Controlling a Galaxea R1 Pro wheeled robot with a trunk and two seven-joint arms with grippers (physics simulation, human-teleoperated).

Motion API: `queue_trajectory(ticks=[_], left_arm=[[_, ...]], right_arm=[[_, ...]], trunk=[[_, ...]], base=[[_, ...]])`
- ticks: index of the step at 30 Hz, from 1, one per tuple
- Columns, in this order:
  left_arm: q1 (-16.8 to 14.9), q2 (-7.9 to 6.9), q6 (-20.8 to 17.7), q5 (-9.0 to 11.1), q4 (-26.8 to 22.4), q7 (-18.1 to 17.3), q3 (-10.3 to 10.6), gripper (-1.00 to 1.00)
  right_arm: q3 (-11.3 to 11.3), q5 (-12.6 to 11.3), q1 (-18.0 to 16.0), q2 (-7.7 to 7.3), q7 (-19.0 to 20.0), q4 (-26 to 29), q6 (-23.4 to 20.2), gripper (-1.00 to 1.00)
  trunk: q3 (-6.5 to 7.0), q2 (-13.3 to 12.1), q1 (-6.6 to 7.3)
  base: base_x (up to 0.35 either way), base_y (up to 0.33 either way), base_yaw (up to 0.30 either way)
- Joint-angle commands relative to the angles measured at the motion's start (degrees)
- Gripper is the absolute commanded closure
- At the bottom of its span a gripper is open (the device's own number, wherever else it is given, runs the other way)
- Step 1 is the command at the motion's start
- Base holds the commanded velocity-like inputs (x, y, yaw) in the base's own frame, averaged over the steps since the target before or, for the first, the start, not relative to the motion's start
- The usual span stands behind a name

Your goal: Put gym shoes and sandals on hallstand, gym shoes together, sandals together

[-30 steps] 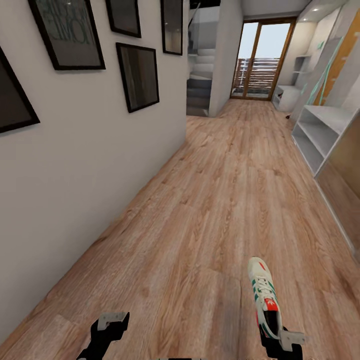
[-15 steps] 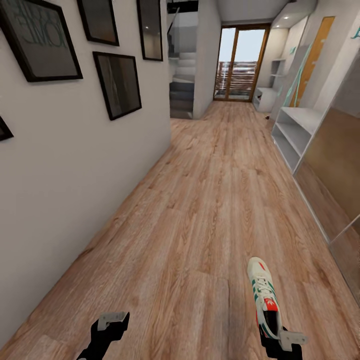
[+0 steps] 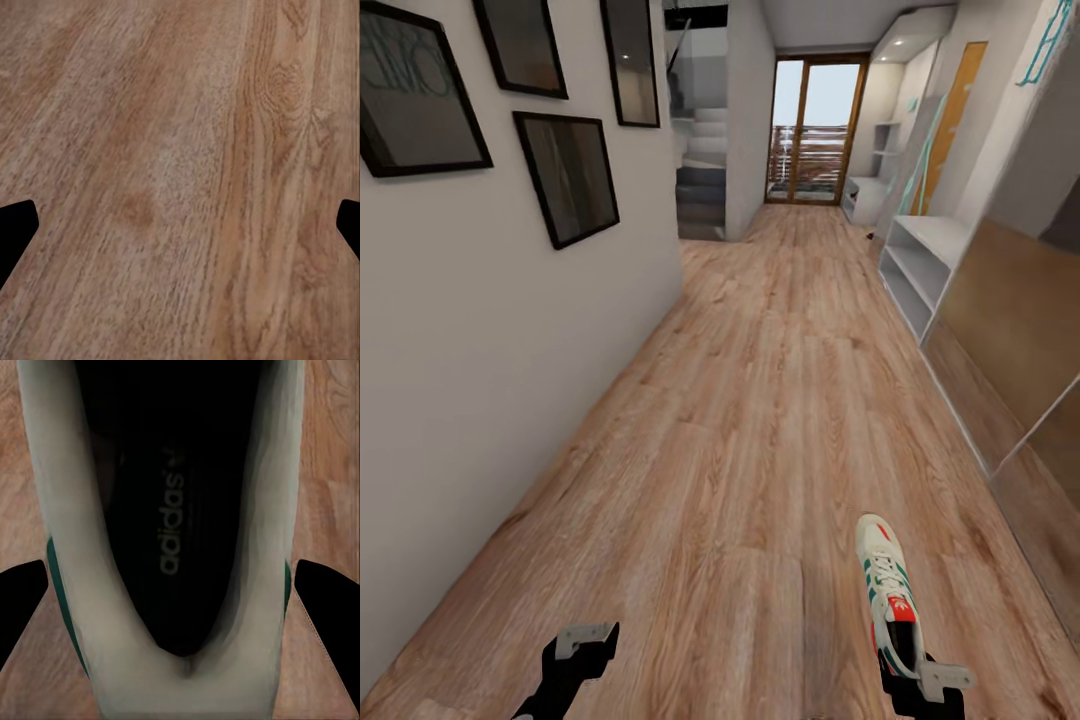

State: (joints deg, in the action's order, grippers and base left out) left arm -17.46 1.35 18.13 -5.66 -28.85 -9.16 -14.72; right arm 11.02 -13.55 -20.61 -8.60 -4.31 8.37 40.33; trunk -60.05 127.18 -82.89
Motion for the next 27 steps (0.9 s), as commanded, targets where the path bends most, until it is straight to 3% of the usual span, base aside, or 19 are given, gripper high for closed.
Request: queue_trajectory(ticks=[1, 11, 27], left_arm=[[-0.03, 0.06, 0.21, -0.57, -0.05, -0.33, -0.49, -1.0], [-0.03, 0.06, 0.32, -0.46, -0.19, -0.33, -0.49, -1.0], [-0.03, 0.06, 0.29, -0.41, 0.25, -0.33, -0.57, -1.0]], right_arm=[[0.5, -0.16, -0.04, -0.02, -0.43, -0.02, 0.1, 1.0], [0.5, -0.16, -0.04, 0.0, -0.44, -0.02, 0.1, 1.0], [0.5, -0.16, -0.05, -0.02, -0.44, -0.02, 0.1, 1.0]], trunk=[[-0.01, 0.02, 0.01], [0.07, 0.02, 0.01], [0.15, 0.02, 0.01]], base=[[0.115, 0.0, -0.253], [0.303, -0.013, -0.05], [0.313, -0.134, -0.018]])
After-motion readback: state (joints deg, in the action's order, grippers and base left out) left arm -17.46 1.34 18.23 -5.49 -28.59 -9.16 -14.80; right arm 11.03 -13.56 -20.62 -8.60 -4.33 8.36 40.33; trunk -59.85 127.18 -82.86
